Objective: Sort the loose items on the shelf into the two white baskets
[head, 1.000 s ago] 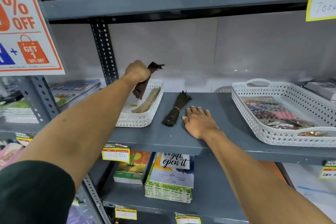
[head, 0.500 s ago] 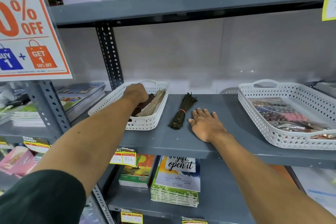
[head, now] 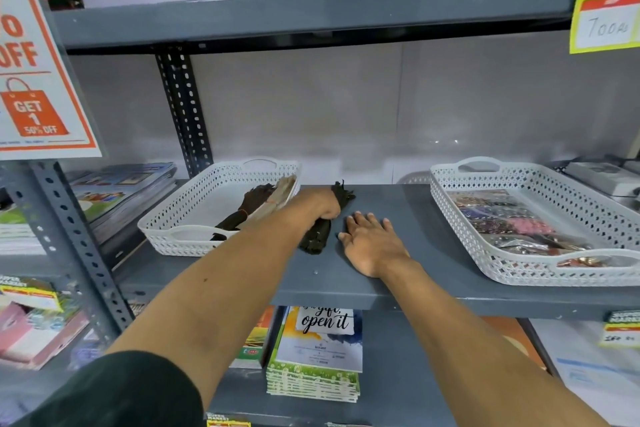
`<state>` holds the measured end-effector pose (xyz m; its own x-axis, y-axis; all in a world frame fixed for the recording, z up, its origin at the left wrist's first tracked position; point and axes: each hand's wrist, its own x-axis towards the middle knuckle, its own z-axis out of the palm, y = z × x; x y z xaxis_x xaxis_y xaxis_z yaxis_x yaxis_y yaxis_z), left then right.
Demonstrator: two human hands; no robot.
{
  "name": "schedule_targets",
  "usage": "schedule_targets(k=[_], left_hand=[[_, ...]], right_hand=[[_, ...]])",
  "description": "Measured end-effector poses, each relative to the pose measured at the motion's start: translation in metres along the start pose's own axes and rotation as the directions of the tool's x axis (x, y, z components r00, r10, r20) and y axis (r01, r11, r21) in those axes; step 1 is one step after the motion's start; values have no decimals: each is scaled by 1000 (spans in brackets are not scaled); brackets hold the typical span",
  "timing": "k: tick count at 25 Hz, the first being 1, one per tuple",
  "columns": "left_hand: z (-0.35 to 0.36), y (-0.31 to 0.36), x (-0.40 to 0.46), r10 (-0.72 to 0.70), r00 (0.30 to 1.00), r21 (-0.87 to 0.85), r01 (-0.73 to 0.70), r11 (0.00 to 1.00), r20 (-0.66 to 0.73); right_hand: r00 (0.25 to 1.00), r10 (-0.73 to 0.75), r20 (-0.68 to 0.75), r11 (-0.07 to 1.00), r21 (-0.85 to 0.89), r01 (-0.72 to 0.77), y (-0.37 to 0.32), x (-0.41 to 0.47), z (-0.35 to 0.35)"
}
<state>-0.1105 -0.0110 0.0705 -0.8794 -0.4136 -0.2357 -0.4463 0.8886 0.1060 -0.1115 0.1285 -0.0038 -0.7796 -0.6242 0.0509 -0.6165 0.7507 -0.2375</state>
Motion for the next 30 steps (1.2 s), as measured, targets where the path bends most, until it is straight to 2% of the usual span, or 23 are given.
schedule_targets(k=[2,6,10,13,16,19,22,24,27,28,30], left_hand=[[-12,-2,-1,11,999,-105,-15,994,-38],[-74,-26,-12,13,967,-297,-91,951,-256],[-117,-93,-11,-139,930,-346,14,938,-340],[-102,-149,-10,-250,930,-278,173,945,-270],[-64,-192,-8,-309,944,-14,310,951,-113],[-41,-207,-5,-347,938,97,347,933,-9],[-42,-202,-9,-347,938,107,346,932,-5],[-43,-196,-15,-334,939,111,342,933,-81],[-43,-168,-35,-242,898,83,291,953,-367],[-44,-146,-48,-160,872,63,213,975,-463],[-29,-106,-73,15,764,15,-7,1000,-645]], right_hand=[[1000,-3,-5,1000,0,3,1,0,0],[1000,-14,-16,1000,10,14,4,2,3],[1000,-17,-11,1000,1,17,6,3,5],[1000,-15,-9,1000,-7,15,6,4,5],[1000,-10,-9,1000,-5,10,6,5,6],[1000,-14,-8,1000,-6,14,5,6,7],[1000,-11,-4,1000,6,11,6,6,4],[1000,-13,1,1000,7,13,5,3,1],[999,17,32,1000,19,-17,3,2,-3],[998,29,50,999,30,-31,1,-3,-9],[999,5,33,998,57,-7,-5,-9,-15]])
